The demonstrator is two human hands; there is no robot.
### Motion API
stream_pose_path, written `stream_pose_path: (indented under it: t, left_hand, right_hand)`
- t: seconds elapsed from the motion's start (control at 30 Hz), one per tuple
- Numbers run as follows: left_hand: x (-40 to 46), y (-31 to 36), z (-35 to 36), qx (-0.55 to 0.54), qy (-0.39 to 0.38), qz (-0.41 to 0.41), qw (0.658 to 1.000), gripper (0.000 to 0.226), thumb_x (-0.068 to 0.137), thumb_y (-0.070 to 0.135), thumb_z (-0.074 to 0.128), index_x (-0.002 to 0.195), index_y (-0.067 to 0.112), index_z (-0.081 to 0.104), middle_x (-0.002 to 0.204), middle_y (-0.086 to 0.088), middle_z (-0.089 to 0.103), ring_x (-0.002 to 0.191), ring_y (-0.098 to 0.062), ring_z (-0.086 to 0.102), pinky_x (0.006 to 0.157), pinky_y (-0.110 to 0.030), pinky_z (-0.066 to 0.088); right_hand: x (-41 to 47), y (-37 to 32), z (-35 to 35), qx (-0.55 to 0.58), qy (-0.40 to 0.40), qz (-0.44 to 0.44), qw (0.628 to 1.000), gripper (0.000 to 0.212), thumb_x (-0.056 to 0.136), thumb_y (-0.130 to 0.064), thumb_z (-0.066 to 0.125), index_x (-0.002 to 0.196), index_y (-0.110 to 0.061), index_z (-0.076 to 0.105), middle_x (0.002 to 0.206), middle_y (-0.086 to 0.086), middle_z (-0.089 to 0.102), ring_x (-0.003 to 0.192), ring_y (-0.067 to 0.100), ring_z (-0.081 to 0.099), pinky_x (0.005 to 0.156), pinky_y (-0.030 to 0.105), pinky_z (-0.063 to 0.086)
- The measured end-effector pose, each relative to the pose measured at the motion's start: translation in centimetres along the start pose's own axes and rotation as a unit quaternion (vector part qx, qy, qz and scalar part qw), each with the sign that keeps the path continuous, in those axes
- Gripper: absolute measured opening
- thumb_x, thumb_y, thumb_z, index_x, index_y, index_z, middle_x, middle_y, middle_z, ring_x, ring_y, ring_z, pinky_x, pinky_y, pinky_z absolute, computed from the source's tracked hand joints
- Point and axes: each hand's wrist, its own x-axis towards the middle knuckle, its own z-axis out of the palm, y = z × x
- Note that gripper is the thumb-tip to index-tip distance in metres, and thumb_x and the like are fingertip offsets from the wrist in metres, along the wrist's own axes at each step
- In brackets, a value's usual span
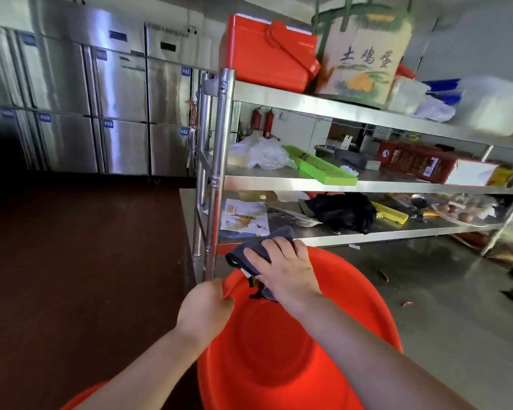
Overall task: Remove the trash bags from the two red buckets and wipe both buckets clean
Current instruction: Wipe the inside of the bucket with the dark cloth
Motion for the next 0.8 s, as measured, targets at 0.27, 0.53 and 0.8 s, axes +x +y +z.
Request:
stream_pose_path:
  t: [0.27, 0.53, 0.8]
  left_hand:
    - [-0.2, -0.8, -0.2, -0.031, 0.014, -0.036, 0.999, 0.011, 0.085, 0.021, 0.055, 0.076, 0.020, 0.060, 0.066, 0.000, 0.063, 0.061, -0.014, 0.061, 0.054, -0.029, 0.047]
    - [-1.2, 0.0, 0.0, -0.036, 0.015, -0.025, 0.999, 0.016, 0.086, 0.035, 0.058, 0.074, 0.025, 0.056, 0.066, 0.003, 0.063, 0.065, -0.016, 0.063, 0.054, -0.028, 0.043]
    - [1.0, 3.4, -0.9, 0.096, 0.089, 0.178, 0.975, 0.059, 0.076, 0.047, 0.066, 0.128, 0.024, 0.051, 0.118, 0.005, 0.059, 0.115, -0.016, 0.046, 0.097, -0.032, 0.040]
  right_hand:
    - [-1.6, 4.6, 0.3, -0.033, 0.006, 0.139, 0.990, 0.060, 0.063, -0.046, 0.078, 0.115, -0.026, 0.056, 0.094, 0.004, 0.058, 0.089, 0.028, 0.052, 0.077, 0.040, 0.034]
    - [-5.0, 7.3, -1.0, -0.038, -0.018, 0.229, 0.972, 0.053, 0.061, -0.038, 0.083, 0.105, -0.015, 0.066, 0.076, 0.011, 0.061, 0.072, 0.032, 0.060, 0.065, 0.040, 0.047]
    - [-3.9, 6.9, -2.0, -0.065, 0.037, 0.087, 0.993, 0.050, 0.062, -0.045, 0.080, 0.103, -0.020, 0.066, 0.074, 0.003, 0.059, 0.071, 0.025, 0.058, 0.068, 0.037, 0.040]
